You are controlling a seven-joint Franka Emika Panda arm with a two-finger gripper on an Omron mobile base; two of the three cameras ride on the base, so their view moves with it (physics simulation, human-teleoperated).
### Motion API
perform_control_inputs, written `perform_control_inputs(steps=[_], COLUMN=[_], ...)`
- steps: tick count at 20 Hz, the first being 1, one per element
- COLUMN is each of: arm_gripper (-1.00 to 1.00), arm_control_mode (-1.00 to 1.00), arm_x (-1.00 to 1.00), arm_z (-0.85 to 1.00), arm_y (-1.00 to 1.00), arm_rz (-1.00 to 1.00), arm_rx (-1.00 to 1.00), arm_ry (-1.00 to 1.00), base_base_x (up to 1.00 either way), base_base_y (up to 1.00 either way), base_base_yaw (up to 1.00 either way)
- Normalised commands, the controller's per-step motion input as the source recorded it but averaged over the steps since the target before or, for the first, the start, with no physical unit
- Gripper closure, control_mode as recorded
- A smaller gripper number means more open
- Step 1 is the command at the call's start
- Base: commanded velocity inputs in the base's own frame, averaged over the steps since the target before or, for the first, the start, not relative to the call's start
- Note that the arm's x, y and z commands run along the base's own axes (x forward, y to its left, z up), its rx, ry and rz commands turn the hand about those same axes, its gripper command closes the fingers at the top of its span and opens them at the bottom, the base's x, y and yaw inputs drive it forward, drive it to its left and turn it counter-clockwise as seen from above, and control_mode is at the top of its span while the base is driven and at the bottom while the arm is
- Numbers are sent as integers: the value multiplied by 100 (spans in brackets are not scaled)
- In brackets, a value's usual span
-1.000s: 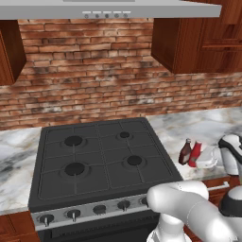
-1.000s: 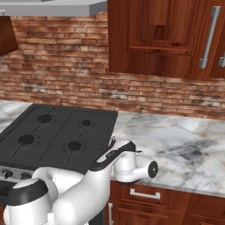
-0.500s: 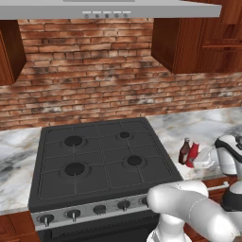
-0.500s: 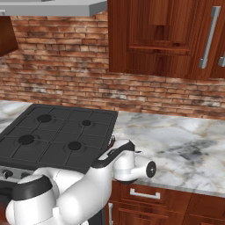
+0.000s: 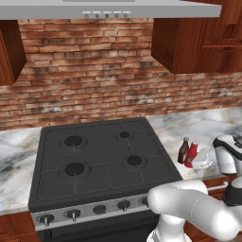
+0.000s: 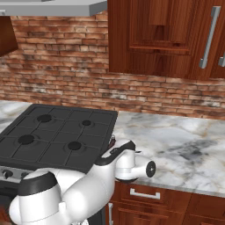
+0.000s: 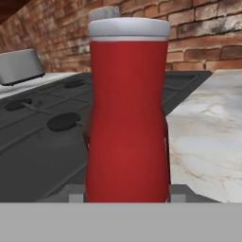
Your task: Take 2 condiments from the cabinet and move them on the counter near the stove.Make sure the condiments are lined up with each other, next to each other.
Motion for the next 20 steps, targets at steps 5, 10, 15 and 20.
perform_control_inputs(steps=[5,10,15,20], arm_gripper=[100,100,100,-100], arm_control_mode=[-100,-100,-100,-100], arm_x=[0,0,0,0], arm_z=[-17,-20,-19,-19], arm_y=[0,0,0,0], arm_rz=[0,0,0,0], arm_rx=[0,0,0,0], arm_ry=[0,-4,-4,-1], base_base_x=[0,0,0,0], base_base_y=[0,0,0,0], base_base_yaw=[0,0,0,0])
